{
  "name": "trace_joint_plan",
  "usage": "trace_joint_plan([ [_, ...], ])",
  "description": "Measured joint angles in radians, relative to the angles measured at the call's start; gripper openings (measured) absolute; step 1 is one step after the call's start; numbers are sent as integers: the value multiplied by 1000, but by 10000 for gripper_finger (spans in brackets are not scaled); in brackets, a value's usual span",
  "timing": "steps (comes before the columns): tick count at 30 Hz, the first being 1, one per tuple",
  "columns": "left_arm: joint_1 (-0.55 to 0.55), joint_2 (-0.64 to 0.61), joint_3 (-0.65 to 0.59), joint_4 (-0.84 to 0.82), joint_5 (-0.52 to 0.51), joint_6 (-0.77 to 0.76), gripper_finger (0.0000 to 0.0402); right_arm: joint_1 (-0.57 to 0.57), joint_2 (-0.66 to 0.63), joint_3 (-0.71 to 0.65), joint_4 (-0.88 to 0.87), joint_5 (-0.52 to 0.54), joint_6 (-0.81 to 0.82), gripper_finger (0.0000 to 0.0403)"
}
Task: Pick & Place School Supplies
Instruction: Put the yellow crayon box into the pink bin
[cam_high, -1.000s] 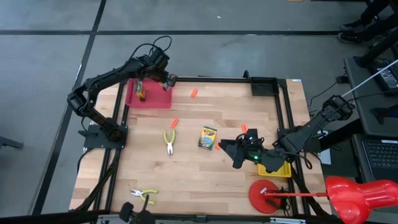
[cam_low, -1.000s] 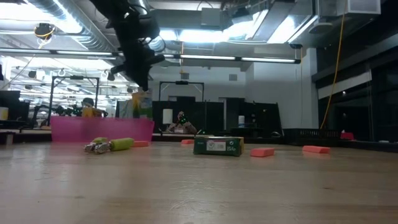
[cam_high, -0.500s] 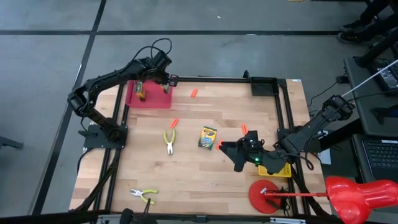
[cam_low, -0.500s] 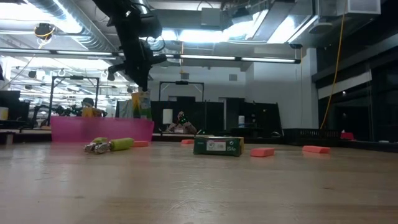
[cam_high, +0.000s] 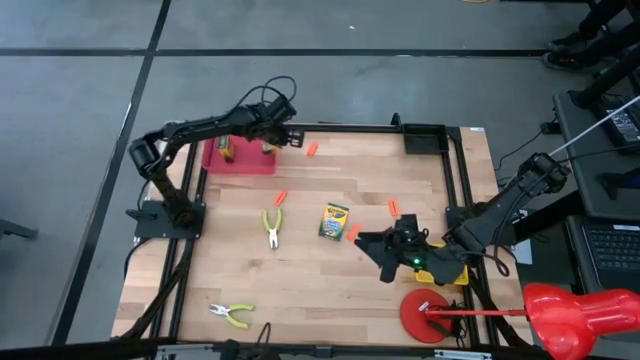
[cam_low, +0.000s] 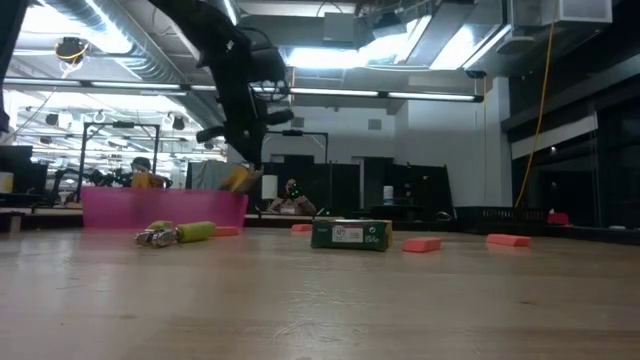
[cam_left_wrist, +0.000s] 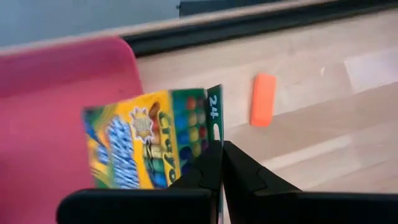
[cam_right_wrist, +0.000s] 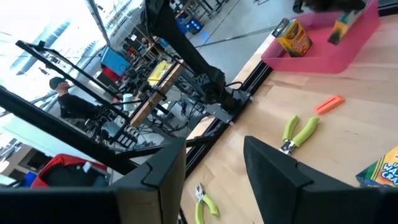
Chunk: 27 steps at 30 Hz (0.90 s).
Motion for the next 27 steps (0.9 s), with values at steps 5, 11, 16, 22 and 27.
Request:
trace_joint_plan([
  [5,-6,18,0,10,-26,-14,2,23,0,0,0,31,24,167],
  [11,8,-4,0,7,-34,-13,2,43,0,0,-4,71,33,167],
  [16,25,-14,0,-11,-34,-13,2,43,0,0,-8,74,34,167],
  [22,24,-14,0,-30,-26,-12,2,43,0,0,-9,73,44,167],
  [27,24,-14,0,-81,-26,-3,2,51,0,0,-11,81,49,167],
])
